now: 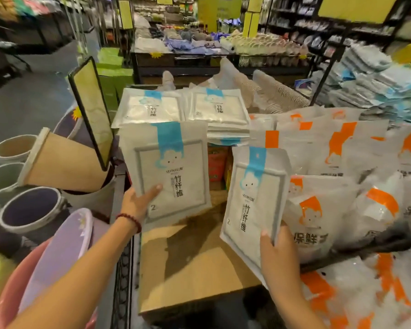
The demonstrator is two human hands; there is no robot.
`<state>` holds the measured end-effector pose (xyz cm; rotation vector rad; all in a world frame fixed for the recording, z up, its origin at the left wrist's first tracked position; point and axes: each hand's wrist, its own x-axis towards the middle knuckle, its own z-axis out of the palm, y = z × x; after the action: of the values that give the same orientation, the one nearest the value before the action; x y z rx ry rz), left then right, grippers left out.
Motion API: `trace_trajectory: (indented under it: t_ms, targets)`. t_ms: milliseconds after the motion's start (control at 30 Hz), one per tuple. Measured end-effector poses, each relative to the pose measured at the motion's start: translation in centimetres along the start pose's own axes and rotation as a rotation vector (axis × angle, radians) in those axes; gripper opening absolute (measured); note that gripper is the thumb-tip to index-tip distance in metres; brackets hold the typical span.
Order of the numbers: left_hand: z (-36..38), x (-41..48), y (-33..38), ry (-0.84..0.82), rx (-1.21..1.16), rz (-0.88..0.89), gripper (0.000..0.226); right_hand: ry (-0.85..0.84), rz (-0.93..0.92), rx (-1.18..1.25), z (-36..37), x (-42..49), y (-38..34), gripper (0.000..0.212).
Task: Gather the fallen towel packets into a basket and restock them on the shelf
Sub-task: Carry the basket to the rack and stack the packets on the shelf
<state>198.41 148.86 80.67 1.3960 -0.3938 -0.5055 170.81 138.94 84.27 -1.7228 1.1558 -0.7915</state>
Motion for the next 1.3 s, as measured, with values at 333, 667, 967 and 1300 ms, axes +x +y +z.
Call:
trace_trajectory:
  t_ms: [333, 667, 967, 1300]
  targets:
    - [2.2, 4.2, -4.5, -0.019, 0.019, -0.105, 0.015, 0.015, 0.039, -0.100, 1.4, 0.9, 1.9, 0.013]
    - [4.2, 6.5, -3.7, -0.042, 0.171, -0.125, 0.032, 0.013, 0.038, -0.096, 1.6, 0.6, 2.0, 0.009]
    - [3.4, 6.3, -7.1, 0.058, 0.324, -0.090, 0.058, 0.005, 0.043, -0.073, 1.4, 0.7, 3.0, 0.028]
    - [3.8, 7.9, -6.5, 0.083, 0.487, -0.103, 0.055, -0.044, 0.031, -0.052, 1.0, -0.2, 3.1, 0.031]
